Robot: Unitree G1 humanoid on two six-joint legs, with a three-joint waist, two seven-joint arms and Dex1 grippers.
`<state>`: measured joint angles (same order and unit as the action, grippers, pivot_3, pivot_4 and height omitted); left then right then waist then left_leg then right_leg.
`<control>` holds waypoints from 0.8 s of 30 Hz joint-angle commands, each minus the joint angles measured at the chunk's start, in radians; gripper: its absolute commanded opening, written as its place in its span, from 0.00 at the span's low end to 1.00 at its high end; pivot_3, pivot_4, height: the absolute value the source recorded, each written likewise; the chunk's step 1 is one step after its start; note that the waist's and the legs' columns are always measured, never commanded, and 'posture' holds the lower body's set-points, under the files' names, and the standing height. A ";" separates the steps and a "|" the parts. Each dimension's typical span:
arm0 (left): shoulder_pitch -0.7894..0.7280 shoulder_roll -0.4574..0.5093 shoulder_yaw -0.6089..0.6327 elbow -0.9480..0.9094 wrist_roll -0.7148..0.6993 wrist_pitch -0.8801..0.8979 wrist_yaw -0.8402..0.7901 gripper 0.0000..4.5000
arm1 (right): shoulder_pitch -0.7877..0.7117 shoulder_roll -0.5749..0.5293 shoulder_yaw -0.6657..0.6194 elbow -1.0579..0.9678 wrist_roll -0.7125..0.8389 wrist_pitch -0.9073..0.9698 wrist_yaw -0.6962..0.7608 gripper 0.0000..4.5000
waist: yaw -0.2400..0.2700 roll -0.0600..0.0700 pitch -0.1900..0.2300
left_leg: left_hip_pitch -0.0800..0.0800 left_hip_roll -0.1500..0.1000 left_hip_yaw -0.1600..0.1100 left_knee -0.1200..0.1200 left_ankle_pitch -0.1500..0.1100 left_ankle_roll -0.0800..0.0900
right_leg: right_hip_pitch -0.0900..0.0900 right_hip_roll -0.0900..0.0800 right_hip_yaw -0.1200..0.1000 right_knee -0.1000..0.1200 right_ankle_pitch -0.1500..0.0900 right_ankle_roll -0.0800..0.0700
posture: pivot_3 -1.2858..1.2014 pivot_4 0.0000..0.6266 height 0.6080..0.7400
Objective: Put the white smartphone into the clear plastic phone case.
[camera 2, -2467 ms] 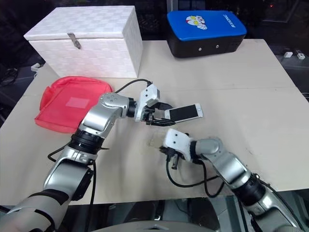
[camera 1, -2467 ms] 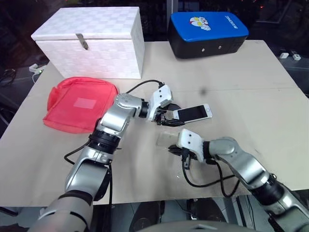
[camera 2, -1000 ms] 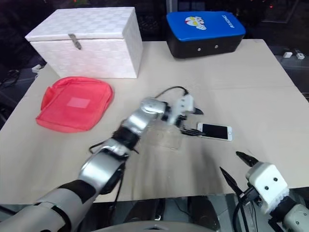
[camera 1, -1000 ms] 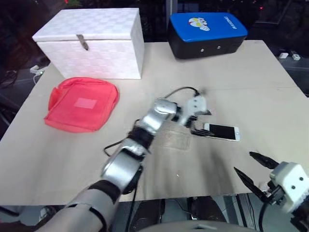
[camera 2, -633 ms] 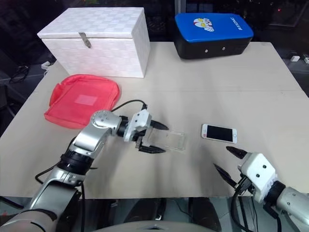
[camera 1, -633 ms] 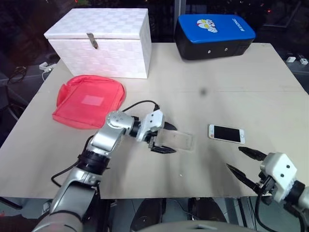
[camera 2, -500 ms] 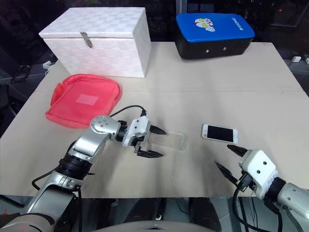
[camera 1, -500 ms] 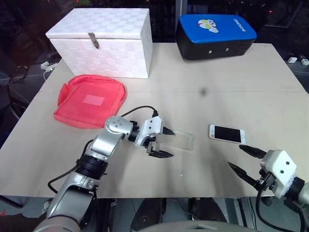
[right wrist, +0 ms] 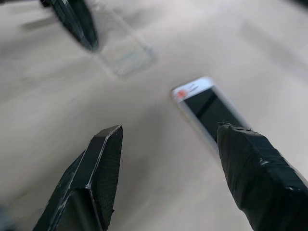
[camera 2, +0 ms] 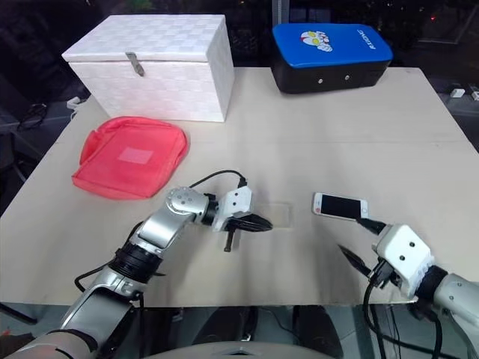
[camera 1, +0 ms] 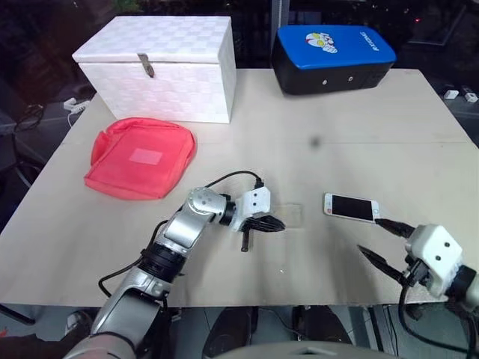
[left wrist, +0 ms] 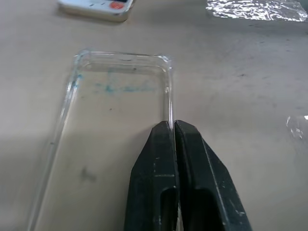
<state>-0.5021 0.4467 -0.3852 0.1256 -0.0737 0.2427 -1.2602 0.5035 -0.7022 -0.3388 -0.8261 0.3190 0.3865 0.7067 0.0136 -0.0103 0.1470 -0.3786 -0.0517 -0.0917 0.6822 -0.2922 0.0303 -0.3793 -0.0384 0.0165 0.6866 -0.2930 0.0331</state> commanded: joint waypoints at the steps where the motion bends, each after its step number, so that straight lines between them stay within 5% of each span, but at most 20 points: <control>1: -0.010 -0.016 -0.019 -0.014 0.002 0.008 0.012 0.01 | -0.065 -0.028 0.023 0.024 -0.007 0.003 0.010 0.73 | 0.001 0.000 0.000 | 0.000 0.000 -0.001 0.000 0.000 0.000 | 0.000 0.000 0.000 0.000 0.000 0.000 | 0.52 0.24 1.00; 4: -0.024 -0.027 0.000 -0.011 -0.032 0.027 0.004 0.01 | -0.256 -0.120 0.102 0.174 0.020 0.073 0.087 0.73 | -0.005 0.000 0.000 | 0.000 0.000 0.000 0.000 0.000 0.000 | 0.000 0.000 0.000 -0.001 0.000 0.000 | 0.52 0.24 1.00; 7: -0.008 0.004 0.051 -0.084 -0.117 0.086 -0.036 0.30 | -0.404 -0.172 0.175 0.313 0.015 0.076 0.159 1.00 | -0.010 -0.001 0.002 | 0.000 0.000 0.001 0.001 0.000 0.000 | 0.001 0.000 0.000 -0.003 0.001 0.001 | 0.52 0.24 1.00; 14: 0.101 0.122 0.248 -0.307 -0.337 0.222 -0.026 0.99 | -0.686 -0.224 0.363 0.673 -0.072 0.003 0.331 1.00 | -0.025 0.001 0.004 | -0.002 0.001 0.000 -0.007 0.002 -0.004 | -0.002 0.000 0.000 -0.009 0.001 0.000 | 0.52 0.24 1.00; 24: 0.384 0.260 0.462 -0.605 -0.495 0.302 0.088 0.99 | -0.913 -0.166 0.518 1.127 -0.194 -0.215 0.487 1.00 | -0.027 0.001 0.005 | 0.001 0.002 0.002 -0.009 0.002 -0.004 | 0.000 -0.001 0.001 -0.009 0.001 0.000 | 0.52 0.24 1.00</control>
<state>-0.1225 0.7013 0.0413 -0.4257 -0.5335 0.5325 -1.2024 -0.4023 -0.8793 0.1611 0.2382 0.1739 0.1998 1.2009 -0.0132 -0.0089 0.1524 -0.3770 -0.0501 -0.0901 0.6737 -0.2906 0.0273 -0.3786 -0.0395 0.0178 0.6775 -0.2917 0.0328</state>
